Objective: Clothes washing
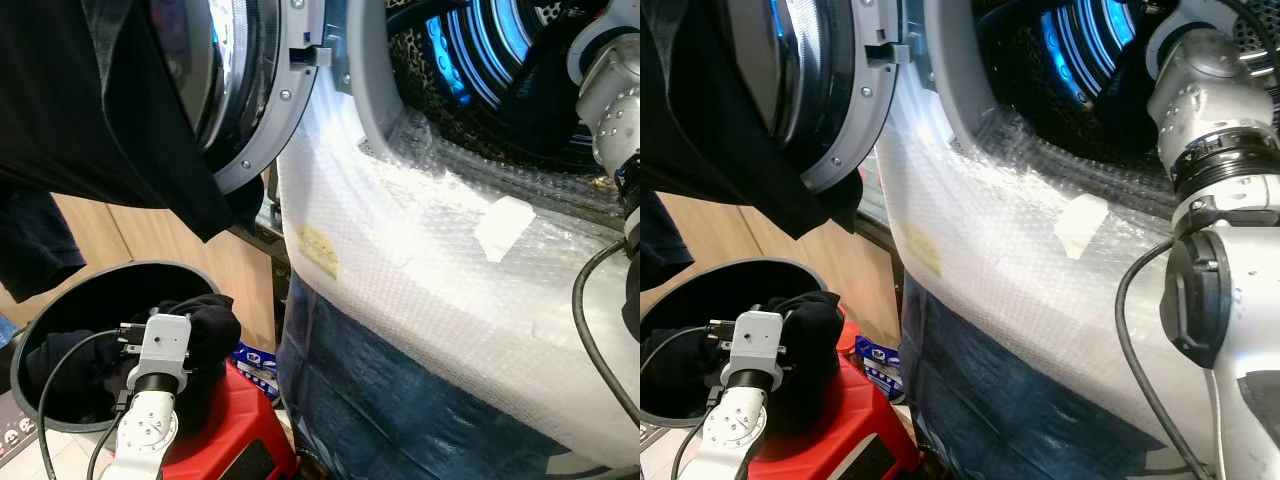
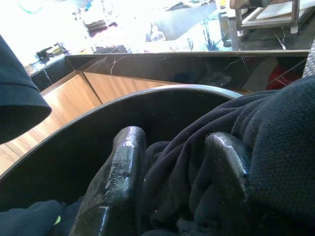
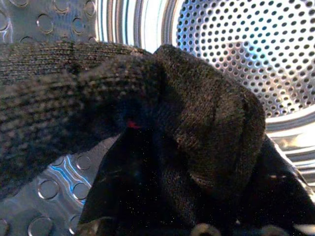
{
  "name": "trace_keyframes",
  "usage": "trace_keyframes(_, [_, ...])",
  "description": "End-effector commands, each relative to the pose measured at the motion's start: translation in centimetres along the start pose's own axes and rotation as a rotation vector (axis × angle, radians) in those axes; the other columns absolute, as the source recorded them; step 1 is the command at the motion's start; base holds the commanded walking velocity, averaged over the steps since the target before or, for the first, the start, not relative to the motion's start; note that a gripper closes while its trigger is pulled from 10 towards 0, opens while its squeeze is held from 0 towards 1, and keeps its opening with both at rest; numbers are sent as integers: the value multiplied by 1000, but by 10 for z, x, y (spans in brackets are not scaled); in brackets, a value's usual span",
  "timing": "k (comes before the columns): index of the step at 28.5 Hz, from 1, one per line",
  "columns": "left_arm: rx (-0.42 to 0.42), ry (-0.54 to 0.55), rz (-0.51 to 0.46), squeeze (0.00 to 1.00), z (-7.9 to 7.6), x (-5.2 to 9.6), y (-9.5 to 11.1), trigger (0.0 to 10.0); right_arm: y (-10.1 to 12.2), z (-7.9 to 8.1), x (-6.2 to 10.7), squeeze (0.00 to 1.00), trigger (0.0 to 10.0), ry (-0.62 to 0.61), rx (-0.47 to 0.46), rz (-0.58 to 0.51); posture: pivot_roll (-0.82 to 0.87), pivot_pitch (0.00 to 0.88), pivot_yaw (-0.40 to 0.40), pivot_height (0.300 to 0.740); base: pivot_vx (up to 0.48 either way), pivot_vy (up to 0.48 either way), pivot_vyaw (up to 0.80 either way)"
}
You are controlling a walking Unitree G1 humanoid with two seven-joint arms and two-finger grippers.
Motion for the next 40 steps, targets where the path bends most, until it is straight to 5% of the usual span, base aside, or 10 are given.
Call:
trace_keyframes(1, [-3, -28, 7, 0, -5, 2, -1, 10000, 11, -1, 0, 1000, 10000, -6, 5, -29, 63, 53, -26, 740, 0, 0, 0])
trace_keyframes(9, [2, -49, -9, 0, -9, 1, 3, 10000, 65, -27, 7, 1000, 10000, -175, -38, -296, 61, 62, -21, 740, 0, 0, 0])
trace_keyframes(15, [-4, -72, -5, 0, -12, 2, 1, 10000, 23, -11, 1, 1000, 10000, -65, 89, -95, 59, 62, -16, 740, 0, 0, 0])
trace_keyframes(18, [1, -79, -5, 0, -13, 2, 2, 10000, 3, -9, 0, 1000, 10000, -48, 42, -32, 63, 61, -15, 740, 0, 0, 0])
trace_keyframes(24, [-1, -84, -13, 0, -14, 2, 4, 10000, 53, -9, 4, 1000, 10000, -53, -91, -260, 67, 61, -14, 740, 0, 0, 0])
trace_keyframes(25, [-1, -83, -13, 0, -14, 2, 4, 10000, 57, -1, 5, 894, 10000, 1, -86, -261, 68, 64, -15, 740, 0, 0, 0])
trace_keyframes(26, [-1, -83, -13, 0, -14, 2, 4, 10000, 57, 2, 5, 0, 10000, 17, -84, -259, 66, 64, -14, 740, 0, 0, 0])
trace_keyframes(30, [-1, -88, -10, 0, -15, 3, 3, 10000, 51, 22, 5, 0, 10000, 127, -66, -218, 58, 69, -9, 740, 0, 0, 0])
trace_keyframes(36, [3, -93, -13, 0, -17, 5, 4, 10000, 51, 18, 5, 0, 10000, 149, -191, -188, 56, 74, -4, 740, 0, 0, 0])
trace_keyframes(40, [4, -91, -13, 0, -15, 5, 4, 10000, 73, 29, 12, 0, 10000, 314, -308, -213, 50, 89, 2, 740, 0, 0, 0])
Point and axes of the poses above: a point about 5 cm out from each wrist's last joint towards the gripper, its own x axis pointing back from the gripper into the wrist, its own y axis along the axis of the wrist's last joint, z = x × y, the point moved 3 cm from there along -x, pointing out of the wrist towards the gripper, and after that the axes turned 14 degrees about -x, right-handed, at the moved point
